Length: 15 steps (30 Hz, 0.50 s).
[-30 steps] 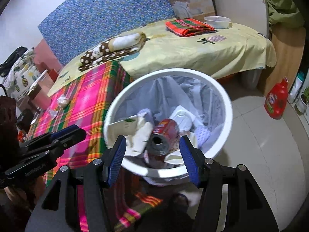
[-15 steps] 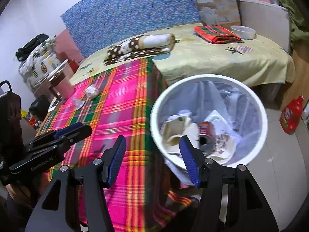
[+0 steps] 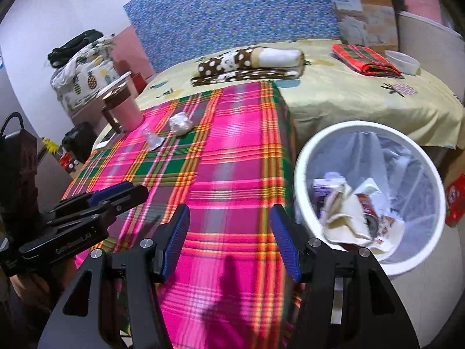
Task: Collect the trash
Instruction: 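Move both tools back over the plastic cup and tissue on the cloth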
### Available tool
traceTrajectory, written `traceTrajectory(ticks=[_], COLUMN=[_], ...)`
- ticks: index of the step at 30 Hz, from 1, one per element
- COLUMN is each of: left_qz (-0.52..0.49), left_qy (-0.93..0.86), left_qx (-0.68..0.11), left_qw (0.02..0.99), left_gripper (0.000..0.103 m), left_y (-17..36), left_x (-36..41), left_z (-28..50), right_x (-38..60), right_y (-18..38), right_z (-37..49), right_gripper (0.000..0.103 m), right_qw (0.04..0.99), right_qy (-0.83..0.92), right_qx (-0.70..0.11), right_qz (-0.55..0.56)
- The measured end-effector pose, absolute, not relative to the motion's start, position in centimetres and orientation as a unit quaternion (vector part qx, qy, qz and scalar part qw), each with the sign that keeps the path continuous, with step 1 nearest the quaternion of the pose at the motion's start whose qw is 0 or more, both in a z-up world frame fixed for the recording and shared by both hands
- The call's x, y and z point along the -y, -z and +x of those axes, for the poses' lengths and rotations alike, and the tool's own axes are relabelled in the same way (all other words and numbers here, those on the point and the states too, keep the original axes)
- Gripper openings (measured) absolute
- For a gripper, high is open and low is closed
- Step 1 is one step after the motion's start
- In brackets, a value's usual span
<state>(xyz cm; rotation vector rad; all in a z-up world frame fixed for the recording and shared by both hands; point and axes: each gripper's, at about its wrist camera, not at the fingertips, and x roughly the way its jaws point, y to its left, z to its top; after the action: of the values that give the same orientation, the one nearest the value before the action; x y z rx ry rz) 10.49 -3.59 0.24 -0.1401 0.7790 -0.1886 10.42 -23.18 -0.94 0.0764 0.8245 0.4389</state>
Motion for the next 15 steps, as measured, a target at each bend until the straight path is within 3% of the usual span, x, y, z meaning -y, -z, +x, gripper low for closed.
traceTrajectory(ticks=[15], left_qz=[-0.076], left_qy=[0.035], left_qx=[-0.389], left_qw=[0.918], left_gripper=[0.037], left_y=[0.1], left_x=[-2.7], left_z=[13.3], right_x=[18.1], right_y=[0.3], right_z=[13.7], right_gripper=[0.059], right_qw=[0.88], right_qy=[-0.253], right_qx=[-0.401], right_qz=[0.017])
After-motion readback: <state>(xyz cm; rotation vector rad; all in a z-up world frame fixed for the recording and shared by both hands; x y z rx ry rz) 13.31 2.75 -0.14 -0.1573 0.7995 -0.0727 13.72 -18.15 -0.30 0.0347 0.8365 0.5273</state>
